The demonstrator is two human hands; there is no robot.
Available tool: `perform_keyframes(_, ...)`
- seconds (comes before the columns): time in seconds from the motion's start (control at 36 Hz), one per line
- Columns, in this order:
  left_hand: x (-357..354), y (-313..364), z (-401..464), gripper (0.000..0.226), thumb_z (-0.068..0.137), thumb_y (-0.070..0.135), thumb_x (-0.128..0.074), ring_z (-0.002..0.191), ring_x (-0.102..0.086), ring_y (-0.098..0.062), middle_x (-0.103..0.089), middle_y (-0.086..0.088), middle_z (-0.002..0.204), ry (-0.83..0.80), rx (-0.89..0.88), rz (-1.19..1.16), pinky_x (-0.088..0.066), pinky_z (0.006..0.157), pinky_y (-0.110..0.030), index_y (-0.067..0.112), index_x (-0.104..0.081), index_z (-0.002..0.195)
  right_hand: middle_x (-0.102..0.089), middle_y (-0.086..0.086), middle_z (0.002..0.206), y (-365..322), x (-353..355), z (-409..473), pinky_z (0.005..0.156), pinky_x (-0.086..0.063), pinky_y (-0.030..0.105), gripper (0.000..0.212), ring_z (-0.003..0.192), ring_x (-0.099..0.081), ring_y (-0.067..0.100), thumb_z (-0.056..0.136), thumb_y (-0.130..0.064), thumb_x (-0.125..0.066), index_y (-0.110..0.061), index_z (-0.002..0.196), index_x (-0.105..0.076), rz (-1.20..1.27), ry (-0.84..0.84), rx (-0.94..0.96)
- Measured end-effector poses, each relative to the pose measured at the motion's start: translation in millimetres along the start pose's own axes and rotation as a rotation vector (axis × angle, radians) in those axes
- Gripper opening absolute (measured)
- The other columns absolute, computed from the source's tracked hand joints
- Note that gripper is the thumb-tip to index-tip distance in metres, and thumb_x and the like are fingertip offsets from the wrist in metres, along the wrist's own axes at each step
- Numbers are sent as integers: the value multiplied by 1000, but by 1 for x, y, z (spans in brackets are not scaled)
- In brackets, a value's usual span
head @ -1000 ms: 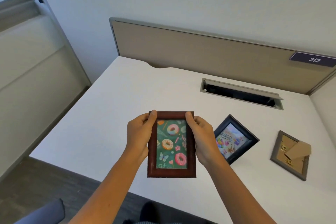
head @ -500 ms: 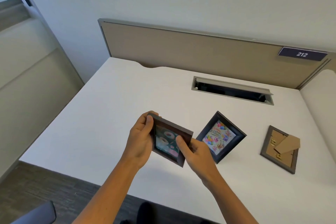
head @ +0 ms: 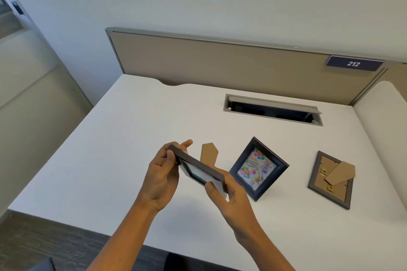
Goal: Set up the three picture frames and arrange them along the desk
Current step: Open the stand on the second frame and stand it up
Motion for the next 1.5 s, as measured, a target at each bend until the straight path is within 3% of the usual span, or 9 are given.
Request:
perform_keyframes(0.25,-1,-3,18,29,106,31,-50,143,-51,-32,-66,-19,120,-30,1,69,-49,108,-26,13,-69,118,-67,-32,116,17,0,7,106,-52,24,59,118,-62,-7,80,-95,-57,-69,133,-58,85,5,-35)
perform_keyframes(0.36,-5,-4,28,38,97,45,-65,141,-54,-29,-70,-13,120,-38,12,120,-48,111,-27,15,-69,119,-70,-42,124,21,0,14,93,-42,-4,52,120,-58,-23,77,-100,-53,-76,121,-64,197,-9,-60)
perform_keyframes(0.42,-5,-7,35,38,97,48,-64,136,-59,-24,-71,-14,129,-39,28,165,-50,107,-24,18,-71,119,-69,-50,112,27,0,21,93,-43,-3,55,110,-58,-30,65,-107,-55,-78,109,-68,273,-4,-75)
perform_keyframes(0.56,2,-21,56,39,99,48,-59,123,-65,-22,-72,-13,125,-47,71,295,-53,98,-22,17,-69,121,-72,-14,145,45,0,44,132,-27,50,86,144,-57,13,72,-102,-54,-47,136,-73,432,71,-158)
perform_keyframes(0.67,10,-36,75,37,103,47,-57,112,-70,-15,-74,-4,115,-76,109,378,-56,92,-23,16,-68,120,-69,-11,150,53,-1,58,121,-39,43,63,141,-62,10,100,-81,-38,-46,142,-69,455,99,-211)
perform_keyframes(0.78,21,-52,91,36,102,49,-56,116,-67,-24,-71,-13,124,-84,160,418,-58,100,-36,20,-69,120,-76,-4,140,67,-2,69,109,-49,37,62,133,-69,15,92,-84,-51,-44,130,-77,547,175,-248)
perform_keyframes(1.0,29,-70,115,36,96,52,-57,103,-72,-6,-76,0,115,-83,213,450,-58,80,-18,27,-73,116,-79,3,136,90,-3,87,122,-46,50,56,127,-74,19,103,-73,-49,-34,122,-84,666,211,-299)
perform_keyframes(1.11,30,-78,125,38,96,49,-58,99,-74,-6,-77,-1,112,-92,264,421,-58,77,-18,20,-72,117,-79,3,136,93,-4,94,101,-63,34,55,126,-74,18,94,-77,-56,-37,121,-83,684,251,-317)
perform_keyframes(1.5,31,-97,147,37,96,47,-61,94,-75,-12,-77,-4,107,-135,346,377,-60,73,-24,18,-71,116,-77,8,139,122,-4,106,110,-51,43,67,129,-73,23,97,-72,-59,-21,139,-74,745,278,-344)
Point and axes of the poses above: each hand's wrist, its own z-axis towards the middle knuckle, its own x-axis out of the back of the hand, y = z × x, the point moved 8 cm from there along z, towards the middle knuckle
